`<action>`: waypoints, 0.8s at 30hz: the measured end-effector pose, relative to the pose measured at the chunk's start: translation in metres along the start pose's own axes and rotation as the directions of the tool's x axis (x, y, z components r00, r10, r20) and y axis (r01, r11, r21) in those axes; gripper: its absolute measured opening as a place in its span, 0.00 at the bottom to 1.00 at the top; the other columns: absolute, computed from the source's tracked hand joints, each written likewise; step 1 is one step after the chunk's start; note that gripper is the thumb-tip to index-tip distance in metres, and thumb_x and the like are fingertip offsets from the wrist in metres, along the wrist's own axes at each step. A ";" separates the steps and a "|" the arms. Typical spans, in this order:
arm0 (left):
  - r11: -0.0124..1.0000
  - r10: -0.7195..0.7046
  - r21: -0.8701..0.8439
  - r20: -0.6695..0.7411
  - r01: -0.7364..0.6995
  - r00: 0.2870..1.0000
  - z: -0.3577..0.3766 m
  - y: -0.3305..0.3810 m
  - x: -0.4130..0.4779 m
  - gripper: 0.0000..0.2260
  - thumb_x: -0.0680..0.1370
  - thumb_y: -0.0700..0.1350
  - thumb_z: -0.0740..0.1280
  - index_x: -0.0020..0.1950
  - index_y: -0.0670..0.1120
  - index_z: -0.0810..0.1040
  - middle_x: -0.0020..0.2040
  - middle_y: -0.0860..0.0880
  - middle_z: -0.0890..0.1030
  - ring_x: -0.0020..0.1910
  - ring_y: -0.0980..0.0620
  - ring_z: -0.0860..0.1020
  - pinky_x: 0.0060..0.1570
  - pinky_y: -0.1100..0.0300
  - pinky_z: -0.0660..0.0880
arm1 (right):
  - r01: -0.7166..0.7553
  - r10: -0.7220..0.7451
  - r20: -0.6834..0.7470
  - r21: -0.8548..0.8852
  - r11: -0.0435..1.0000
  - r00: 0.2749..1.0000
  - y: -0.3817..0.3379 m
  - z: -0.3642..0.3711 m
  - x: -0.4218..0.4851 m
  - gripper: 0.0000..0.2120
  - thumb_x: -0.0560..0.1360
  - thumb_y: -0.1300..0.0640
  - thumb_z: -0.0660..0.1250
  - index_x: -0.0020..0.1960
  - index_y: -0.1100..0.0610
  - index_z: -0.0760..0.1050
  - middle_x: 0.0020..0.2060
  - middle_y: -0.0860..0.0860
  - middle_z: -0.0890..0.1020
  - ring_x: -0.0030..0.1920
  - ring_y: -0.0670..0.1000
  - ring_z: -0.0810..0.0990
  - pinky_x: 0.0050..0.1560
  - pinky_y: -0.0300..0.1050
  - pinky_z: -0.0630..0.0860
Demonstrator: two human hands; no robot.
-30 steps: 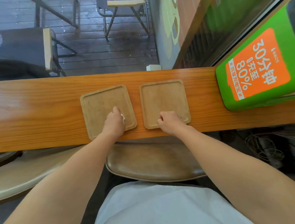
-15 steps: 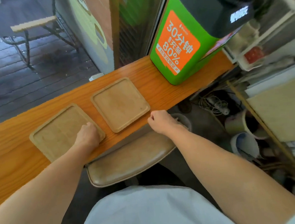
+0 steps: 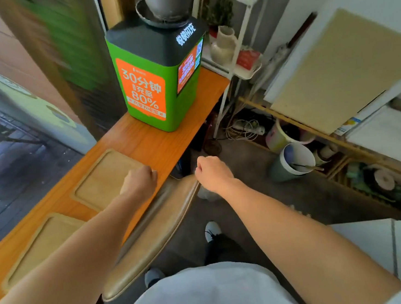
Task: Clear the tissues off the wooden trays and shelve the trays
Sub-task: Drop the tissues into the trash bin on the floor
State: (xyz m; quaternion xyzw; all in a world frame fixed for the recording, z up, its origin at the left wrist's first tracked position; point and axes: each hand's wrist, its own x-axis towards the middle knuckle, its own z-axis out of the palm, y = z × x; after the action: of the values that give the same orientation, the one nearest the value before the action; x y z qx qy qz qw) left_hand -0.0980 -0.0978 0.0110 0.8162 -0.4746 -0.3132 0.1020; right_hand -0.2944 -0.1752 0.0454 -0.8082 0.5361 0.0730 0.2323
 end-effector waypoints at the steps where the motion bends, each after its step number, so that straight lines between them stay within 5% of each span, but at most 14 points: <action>1: 0.999 0.040 0.025 0.012 -0.040 0.999 0.004 0.021 0.007 0.18 0.82 0.50 0.57 0.40 0.39 0.76 0.39 0.40 0.79 0.38 0.39 0.78 0.35 0.53 0.74 | -0.025 0.025 -0.012 0.006 1.000 1.000 0.016 -0.002 0.002 0.09 0.81 0.55 0.57 0.49 0.58 0.72 0.51 0.57 0.78 0.46 0.58 0.77 0.41 0.51 0.72; 7: 0.989 0.129 0.069 0.080 -0.134 0.988 0.060 0.147 0.058 0.16 0.82 0.52 0.58 0.40 0.45 0.75 0.39 0.45 0.77 0.37 0.43 0.75 0.34 0.54 0.70 | -0.146 0.147 -0.013 0.047 0.988 0.989 0.133 -0.020 0.035 0.06 0.79 0.58 0.60 0.52 0.58 0.73 0.53 0.58 0.78 0.51 0.62 0.78 0.45 0.53 0.73; 11: 0.998 0.033 0.049 0.165 -0.042 0.986 0.123 0.201 0.103 0.14 0.81 0.51 0.58 0.43 0.45 0.77 0.42 0.44 0.79 0.40 0.41 0.78 0.36 0.51 0.76 | -0.198 0.194 0.052 0.096 0.975 0.980 0.222 -0.014 0.078 0.01 0.78 0.61 0.60 0.47 0.57 0.70 0.51 0.58 0.76 0.48 0.62 0.77 0.41 0.50 0.68; 18: 0.946 -0.321 0.063 0.305 0.317 0.897 0.291 0.192 0.190 0.13 0.78 0.51 0.61 0.47 0.44 0.79 0.43 0.42 0.82 0.39 0.41 0.79 0.36 0.52 0.77 | -0.270 0.209 0.313 0.165 0.949 0.926 0.324 0.094 0.171 0.10 0.76 0.61 0.61 0.56 0.62 0.74 0.57 0.60 0.76 0.53 0.63 0.77 0.48 0.53 0.76; 24: 0.891 -0.419 -0.045 0.303 0.452 0.856 0.419 0.147 0.286 0.09 0.75 0.46 0.67 0.49 0.43 0.81 0.45 0.43 0.79 0.44 0.41 0.79 0.39 0.56 0.74 | -0.263 0.166 0.376 0.223 0.938 0.911 0.364 0.220 0.265 0.14 0.74 0.63 0.65 0.59 0.62 0.74 0.58 0.63 0.76 0.57 0.65 0.77 0.55 0.53 0.76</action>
State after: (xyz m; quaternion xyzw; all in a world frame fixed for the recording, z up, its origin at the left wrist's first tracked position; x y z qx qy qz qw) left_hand -0.3558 -0.3607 -0.3679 0.8413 -0.2684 -0.4691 0.0057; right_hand -0.4837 -0.4115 -0.3536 -0.6784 0.5771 0.1681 0.4225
